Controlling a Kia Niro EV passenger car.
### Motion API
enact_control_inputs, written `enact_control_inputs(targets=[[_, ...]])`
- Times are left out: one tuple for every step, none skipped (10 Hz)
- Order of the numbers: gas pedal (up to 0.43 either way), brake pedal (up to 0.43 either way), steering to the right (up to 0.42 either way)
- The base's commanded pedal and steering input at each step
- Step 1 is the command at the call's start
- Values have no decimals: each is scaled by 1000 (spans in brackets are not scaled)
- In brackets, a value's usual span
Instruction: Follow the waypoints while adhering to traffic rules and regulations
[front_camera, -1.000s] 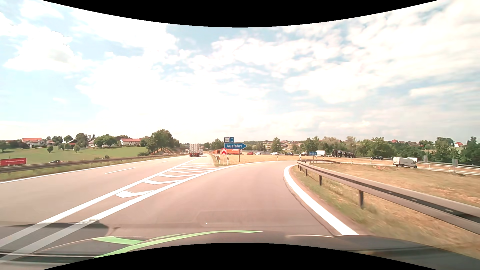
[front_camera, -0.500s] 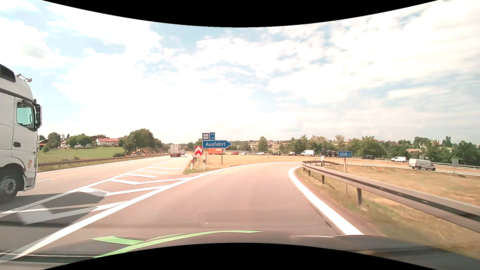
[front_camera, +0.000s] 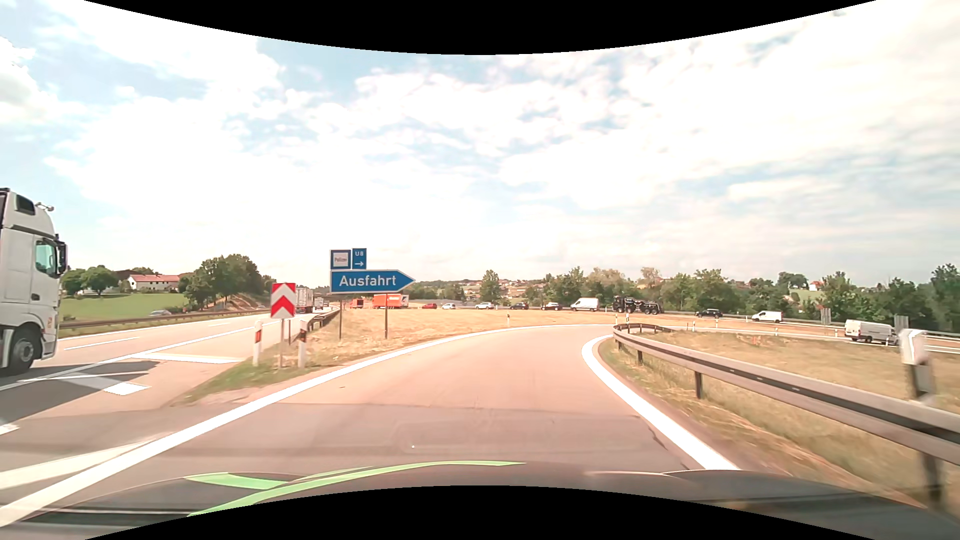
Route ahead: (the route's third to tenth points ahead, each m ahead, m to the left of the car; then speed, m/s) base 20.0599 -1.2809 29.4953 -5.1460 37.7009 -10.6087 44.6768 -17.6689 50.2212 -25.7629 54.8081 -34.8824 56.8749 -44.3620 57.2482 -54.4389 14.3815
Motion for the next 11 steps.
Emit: enact_control_inputs(targets=[[0,134,63],[0,122,64],[0,122,65],[0,122,65],[0,122,67],[0,116,70],[0,104,73],[0,98,74],[0,85,75],[0,85,77],[0,85,79]])
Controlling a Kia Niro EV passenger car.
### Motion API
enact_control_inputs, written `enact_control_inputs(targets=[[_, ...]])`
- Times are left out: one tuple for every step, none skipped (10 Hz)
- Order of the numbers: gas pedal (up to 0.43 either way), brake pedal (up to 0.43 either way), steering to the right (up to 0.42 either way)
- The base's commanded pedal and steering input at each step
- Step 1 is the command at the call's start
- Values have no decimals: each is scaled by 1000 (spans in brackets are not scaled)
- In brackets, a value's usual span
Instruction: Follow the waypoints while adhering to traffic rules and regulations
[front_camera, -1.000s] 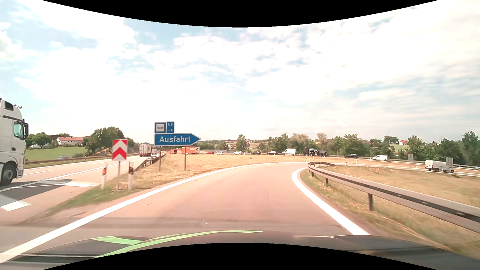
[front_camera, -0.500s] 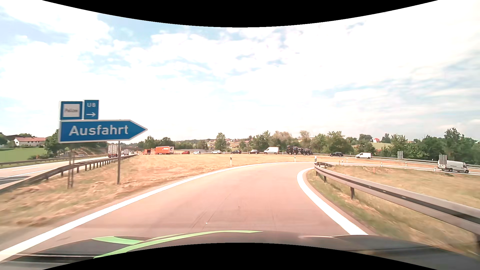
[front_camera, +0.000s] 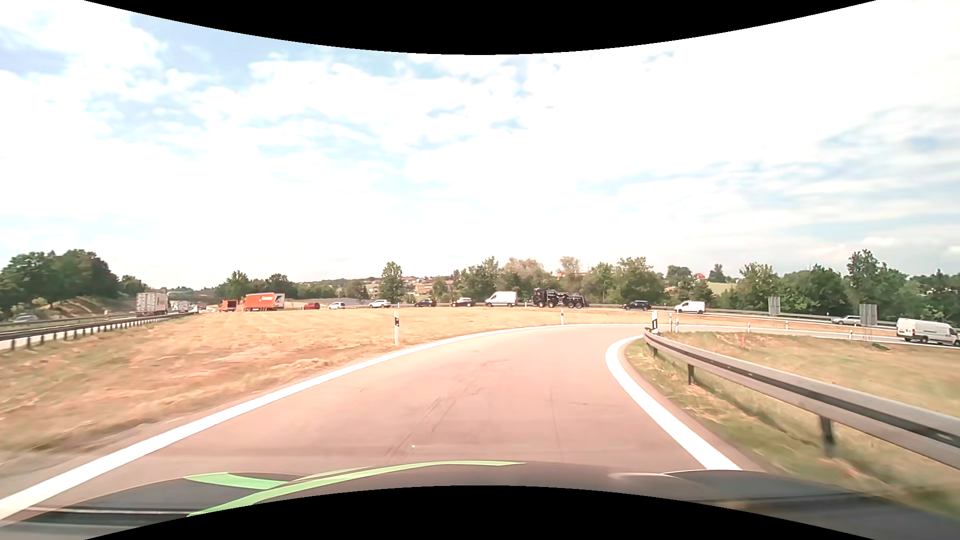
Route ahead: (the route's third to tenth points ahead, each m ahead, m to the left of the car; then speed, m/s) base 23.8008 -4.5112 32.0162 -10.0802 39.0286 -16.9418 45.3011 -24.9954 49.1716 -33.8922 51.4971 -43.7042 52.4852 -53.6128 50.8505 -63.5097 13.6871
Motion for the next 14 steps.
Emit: enact_control_inputs(targets=[[0,79,81],[0,73,84],[0,73,86],[0,67,89],[0,61,92],[0,55,95],[0,37,97],[0,6,97],[0,0,100],[0,0,102],[0,0,104],[0,0,106],[0,0,106],[0,0,106]])
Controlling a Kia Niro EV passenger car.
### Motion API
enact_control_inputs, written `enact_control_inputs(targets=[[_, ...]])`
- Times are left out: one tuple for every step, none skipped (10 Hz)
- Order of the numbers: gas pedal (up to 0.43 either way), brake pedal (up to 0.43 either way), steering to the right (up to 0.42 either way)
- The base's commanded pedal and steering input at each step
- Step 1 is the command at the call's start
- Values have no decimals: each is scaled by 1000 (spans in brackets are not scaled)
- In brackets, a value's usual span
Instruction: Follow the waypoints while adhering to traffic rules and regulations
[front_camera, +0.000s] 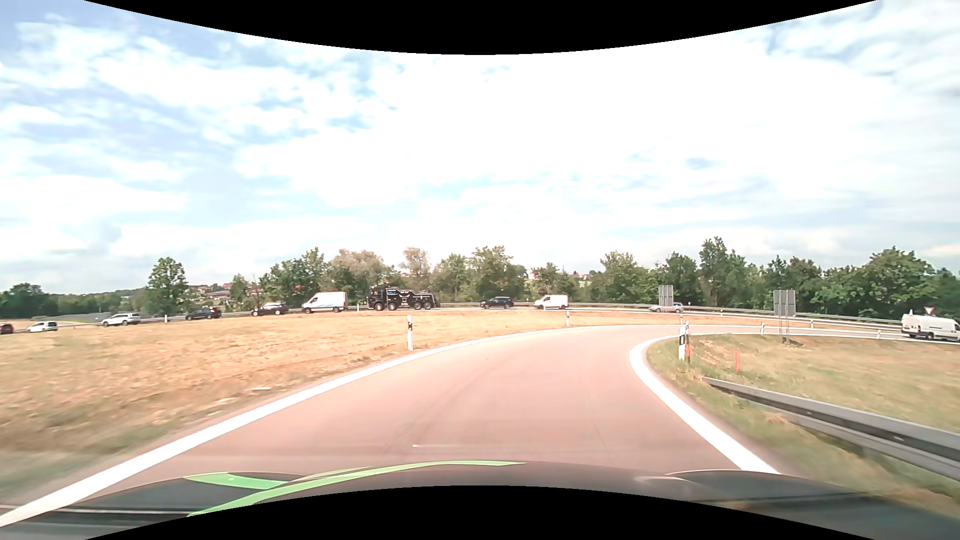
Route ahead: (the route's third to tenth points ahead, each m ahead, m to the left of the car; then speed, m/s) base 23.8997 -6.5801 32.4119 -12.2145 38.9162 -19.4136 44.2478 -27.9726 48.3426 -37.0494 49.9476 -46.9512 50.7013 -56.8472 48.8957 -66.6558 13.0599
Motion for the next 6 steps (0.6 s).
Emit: enact_control_inputs(targets=[[0,0,106],[0,0,106],[0,0,106],[0,0,105],[0,0,104],[0,0,103]])
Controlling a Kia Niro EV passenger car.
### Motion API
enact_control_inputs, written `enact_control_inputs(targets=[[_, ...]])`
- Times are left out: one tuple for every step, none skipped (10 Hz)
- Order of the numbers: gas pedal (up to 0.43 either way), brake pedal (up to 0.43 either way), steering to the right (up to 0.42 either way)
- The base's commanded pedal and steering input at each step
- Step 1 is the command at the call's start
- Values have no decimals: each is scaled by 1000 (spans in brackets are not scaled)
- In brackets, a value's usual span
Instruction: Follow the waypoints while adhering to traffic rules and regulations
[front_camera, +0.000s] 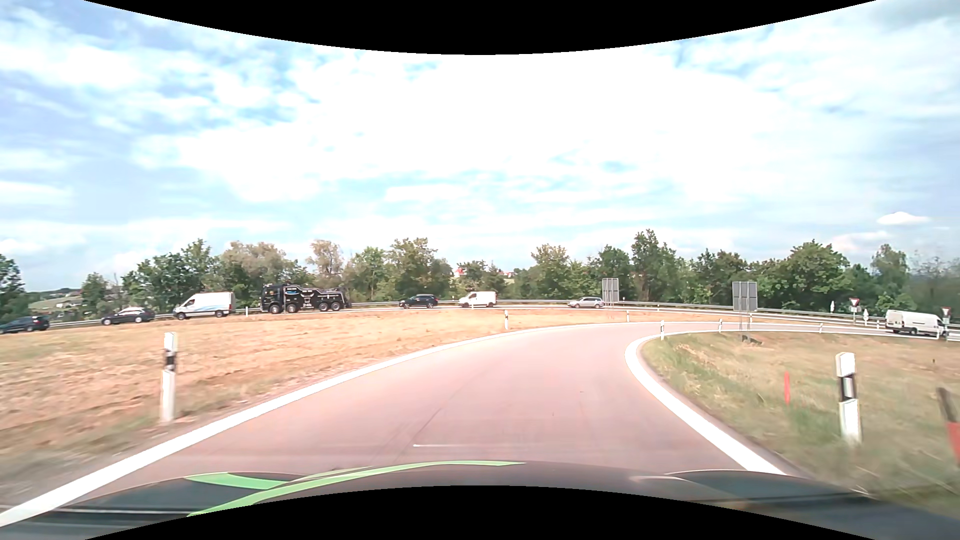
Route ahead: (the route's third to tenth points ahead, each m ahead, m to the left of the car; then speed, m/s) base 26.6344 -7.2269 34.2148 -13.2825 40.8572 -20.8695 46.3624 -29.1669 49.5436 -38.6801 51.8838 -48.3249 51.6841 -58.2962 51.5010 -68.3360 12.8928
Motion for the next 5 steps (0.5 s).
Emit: enact_control_inputs(targets=[[8,0,102],[20,0,101],[39,0,100],[39,0,100],[39,0,99]])
